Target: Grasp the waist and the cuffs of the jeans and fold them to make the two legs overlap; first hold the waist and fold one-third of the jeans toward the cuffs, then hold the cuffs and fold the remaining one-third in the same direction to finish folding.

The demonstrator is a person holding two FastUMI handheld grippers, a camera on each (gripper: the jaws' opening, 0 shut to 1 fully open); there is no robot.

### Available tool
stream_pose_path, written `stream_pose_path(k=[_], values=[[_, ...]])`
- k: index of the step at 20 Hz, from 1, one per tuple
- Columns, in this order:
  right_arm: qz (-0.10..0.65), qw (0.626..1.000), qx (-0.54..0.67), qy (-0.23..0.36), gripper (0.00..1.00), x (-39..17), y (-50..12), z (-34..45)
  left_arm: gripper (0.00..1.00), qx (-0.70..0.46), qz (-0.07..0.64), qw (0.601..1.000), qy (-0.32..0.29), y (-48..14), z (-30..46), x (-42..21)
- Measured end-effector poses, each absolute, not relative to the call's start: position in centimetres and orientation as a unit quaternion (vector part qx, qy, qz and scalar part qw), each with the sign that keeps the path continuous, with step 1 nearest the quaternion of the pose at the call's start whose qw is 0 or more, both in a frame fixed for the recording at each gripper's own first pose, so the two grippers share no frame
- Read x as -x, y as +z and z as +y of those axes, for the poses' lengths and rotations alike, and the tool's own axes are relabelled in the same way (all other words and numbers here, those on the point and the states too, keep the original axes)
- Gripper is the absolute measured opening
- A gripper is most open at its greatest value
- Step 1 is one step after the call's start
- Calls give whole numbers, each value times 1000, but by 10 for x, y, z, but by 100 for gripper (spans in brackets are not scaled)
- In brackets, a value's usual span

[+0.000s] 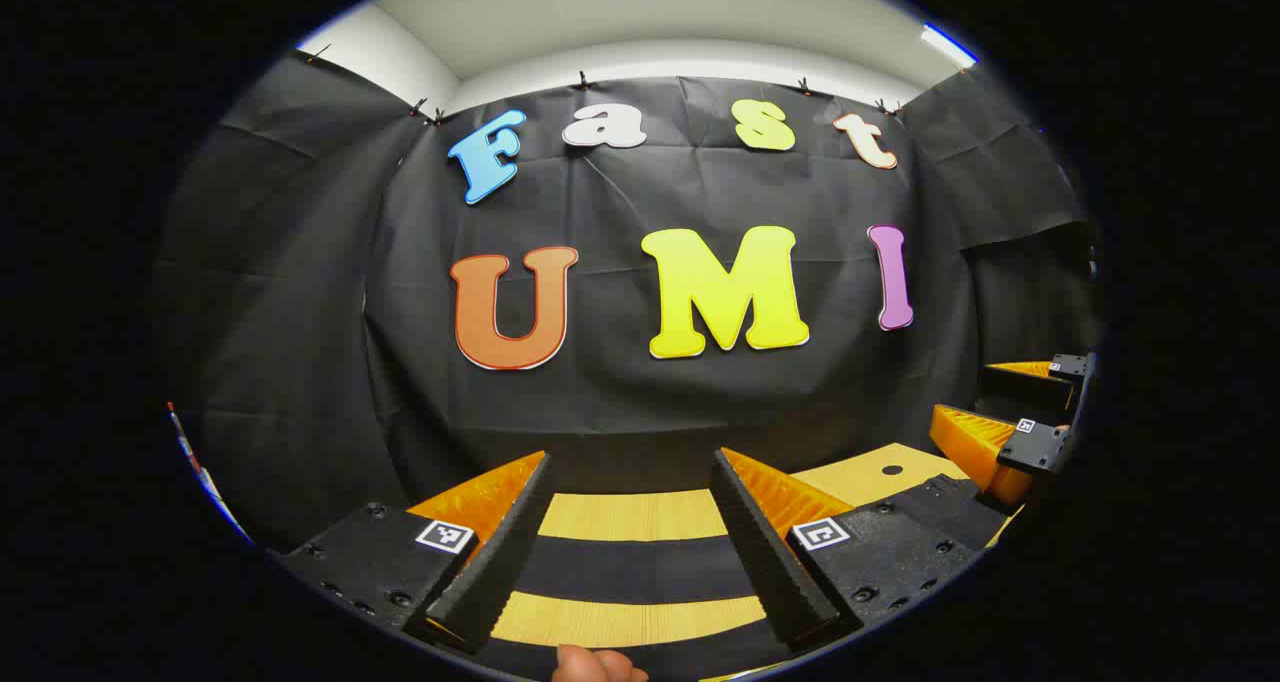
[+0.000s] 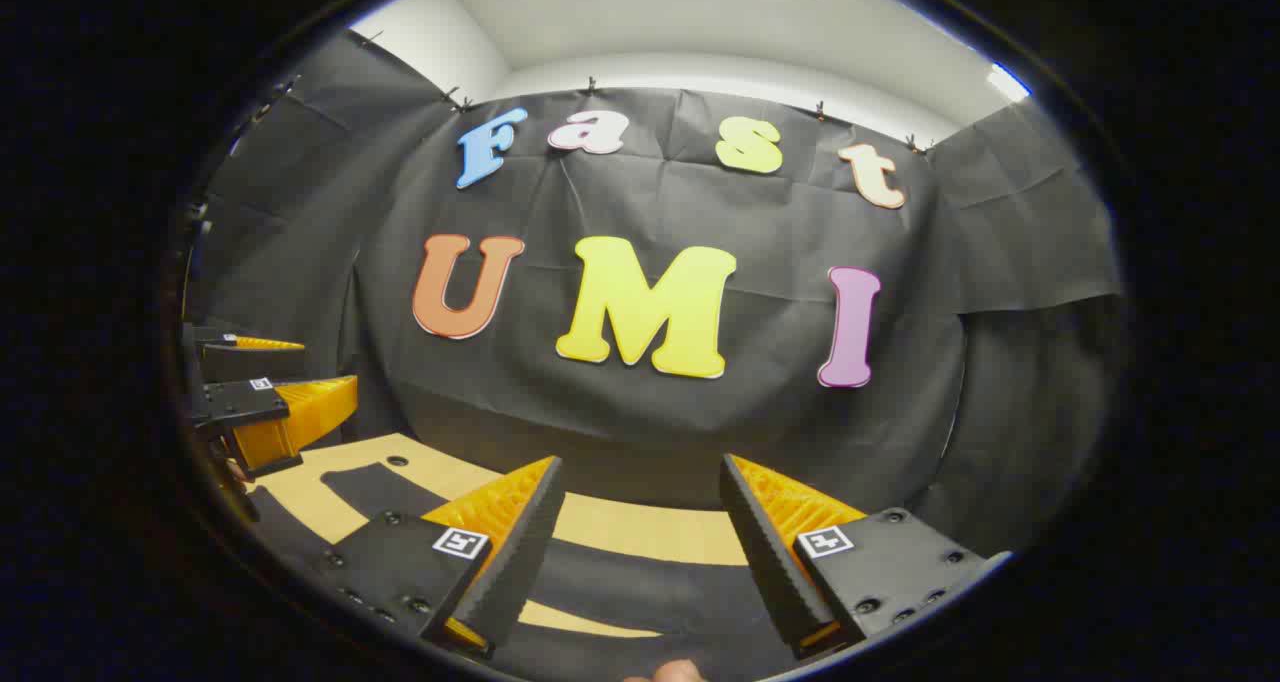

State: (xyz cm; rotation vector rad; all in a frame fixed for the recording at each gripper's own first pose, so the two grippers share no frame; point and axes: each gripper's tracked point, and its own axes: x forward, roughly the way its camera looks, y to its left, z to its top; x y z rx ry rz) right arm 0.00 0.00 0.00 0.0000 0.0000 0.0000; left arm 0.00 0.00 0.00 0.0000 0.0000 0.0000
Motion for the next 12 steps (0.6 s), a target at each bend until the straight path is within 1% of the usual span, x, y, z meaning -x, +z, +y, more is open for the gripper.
stream_pose_path(k=[1,4,5,7,12], values=[[-1,1000,0,1,94,0,0,0,100,0,0,1000,0,0,0,-1],[-3,1000,-2,4,94,-3,1,1,99,-1,2,1000,2,-1,1,-1],[-1,1000,-4,4,96,-3,-2,0,99,-1,2,1000,3,0,1,-1],[1,1000,-6,5,94,-5,-3,1,99,-2,2,1000,5,1,3,-2],[0,1000,-8,8,94,-9,-1,1,99,3,4,1000,5,1,2,-4]])
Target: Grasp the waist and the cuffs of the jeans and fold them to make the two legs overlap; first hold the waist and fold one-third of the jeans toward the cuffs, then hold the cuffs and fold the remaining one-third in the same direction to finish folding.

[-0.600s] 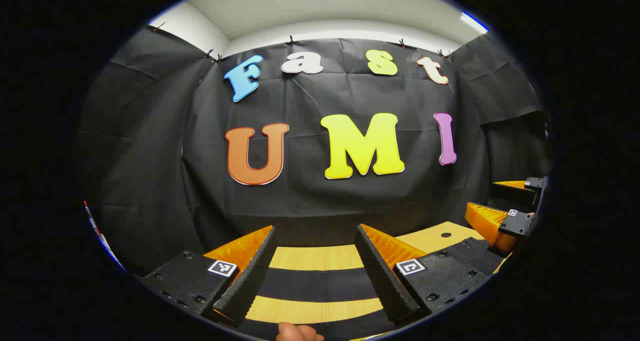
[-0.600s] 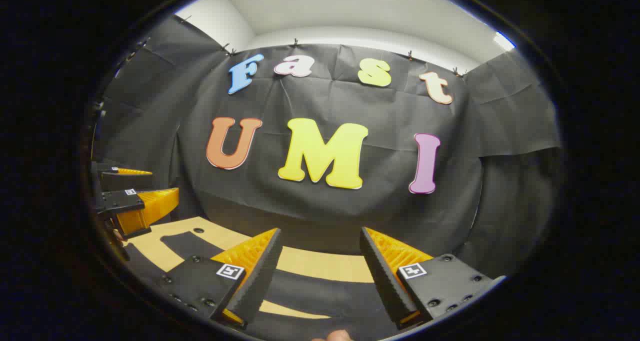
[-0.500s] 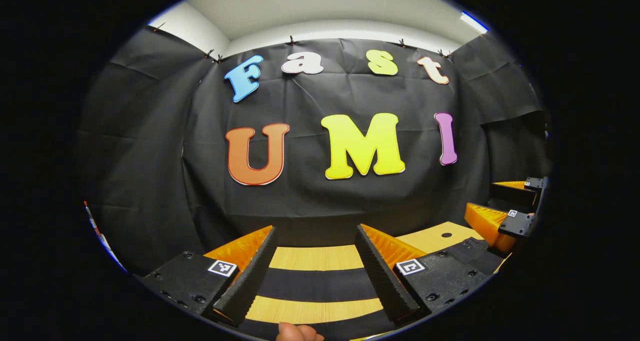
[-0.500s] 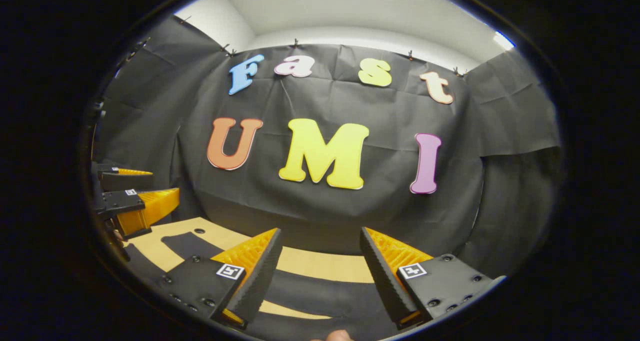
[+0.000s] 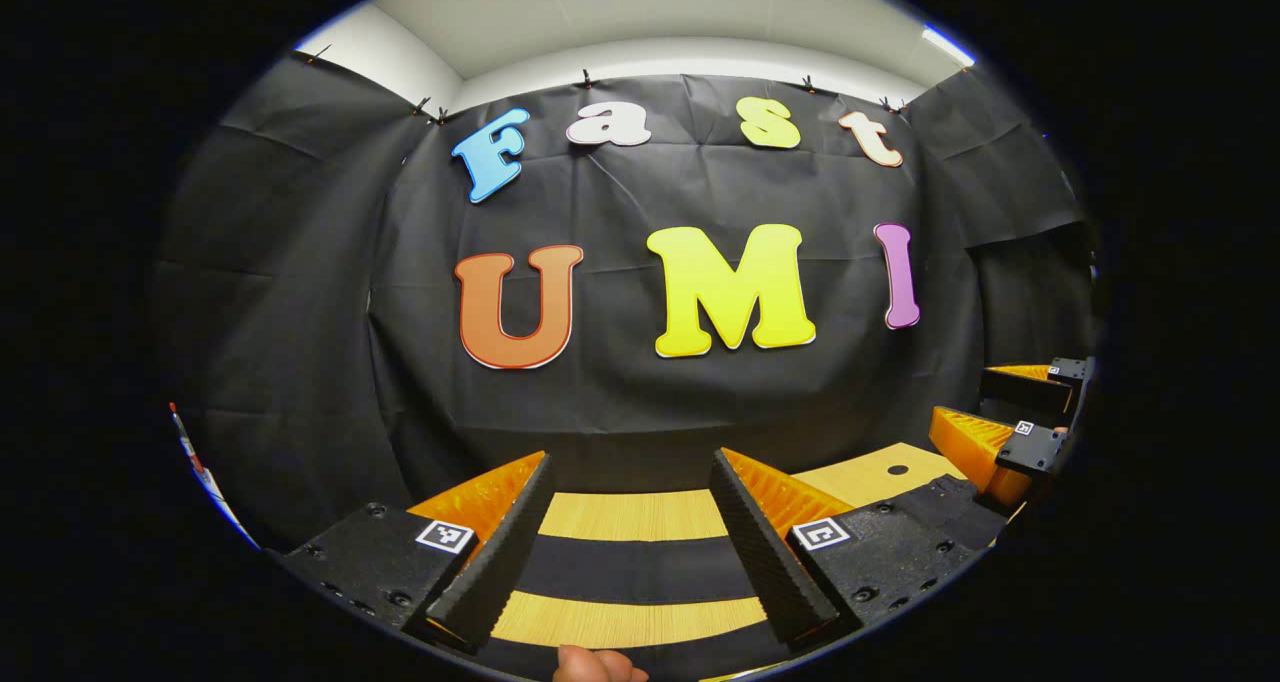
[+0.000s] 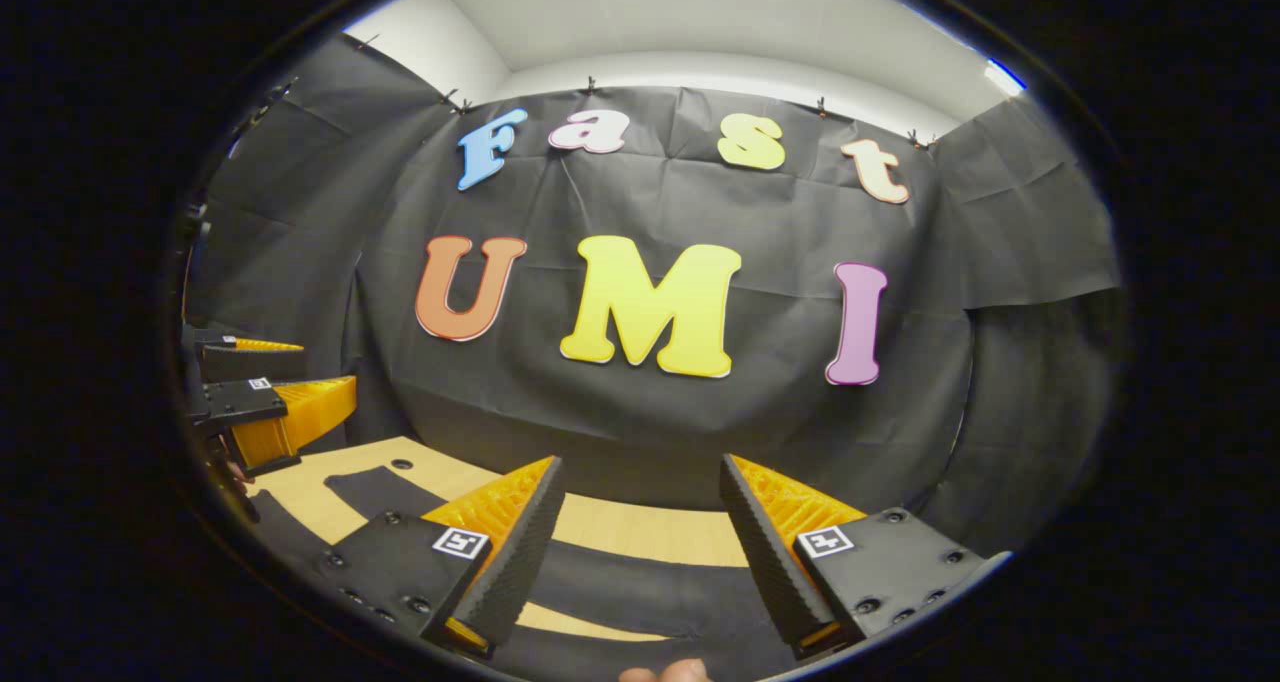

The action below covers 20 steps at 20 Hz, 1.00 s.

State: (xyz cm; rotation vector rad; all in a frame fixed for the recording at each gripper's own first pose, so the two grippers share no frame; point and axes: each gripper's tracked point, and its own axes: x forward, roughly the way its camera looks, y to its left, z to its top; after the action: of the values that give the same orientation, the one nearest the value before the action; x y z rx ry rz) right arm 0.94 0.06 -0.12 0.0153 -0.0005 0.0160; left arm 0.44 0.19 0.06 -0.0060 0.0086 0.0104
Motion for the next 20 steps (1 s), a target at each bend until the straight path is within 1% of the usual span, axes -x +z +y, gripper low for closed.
stream_pose_path(k=[2,3,4,5,7,8,11,12,14,15,16,17,20], values=[[0,1000,-9,8,96,-9,-2,0,99,2,3,1000,4,2,1,-5],[0,1000,-9,10,94,-11,-2,1,99,1,2,1000,3,2,0,-6],[1,1000,-10,10,96,-11,-2,1,99,0,2,1000,2,2,0,-6],[2,1000,-10,11,94,-12,-2,1,99,0,3,1000,1,2,-1,-6],[3,1000,-12,13,96,-12,-3,1,99,0,3,1000,-1,2,-2,-6],[2,1000,-13,15,94,-12,-2,2,99,0,6,1000,-4,2,-3,-7],[7,999,-19,29,94,-11,-5,6,100,2,12,1000,-5,0,-2,-7],[12,999,-27,36,96,-12,-5,6,100,3,13,1000,-4,0,-1,-7],[30,997,-50,41,94,-11,-11,5,100,9,16,1000,-3,-1,1,-5],[40,996,-62,41,94,-12,-13,3,100,13,21,1000,-2,-4,4,-3],[50,996,-70,38,98,-12,-17,0,99,21,29,999,-1,-7,6,-1],[58,995,-74,35,94,-12,-21,-4,100,31,39,999,2,-13,11,4],[71,994,-80,30,94,-12,-27,-12,100,64,78,994,34,-32,41,18]])
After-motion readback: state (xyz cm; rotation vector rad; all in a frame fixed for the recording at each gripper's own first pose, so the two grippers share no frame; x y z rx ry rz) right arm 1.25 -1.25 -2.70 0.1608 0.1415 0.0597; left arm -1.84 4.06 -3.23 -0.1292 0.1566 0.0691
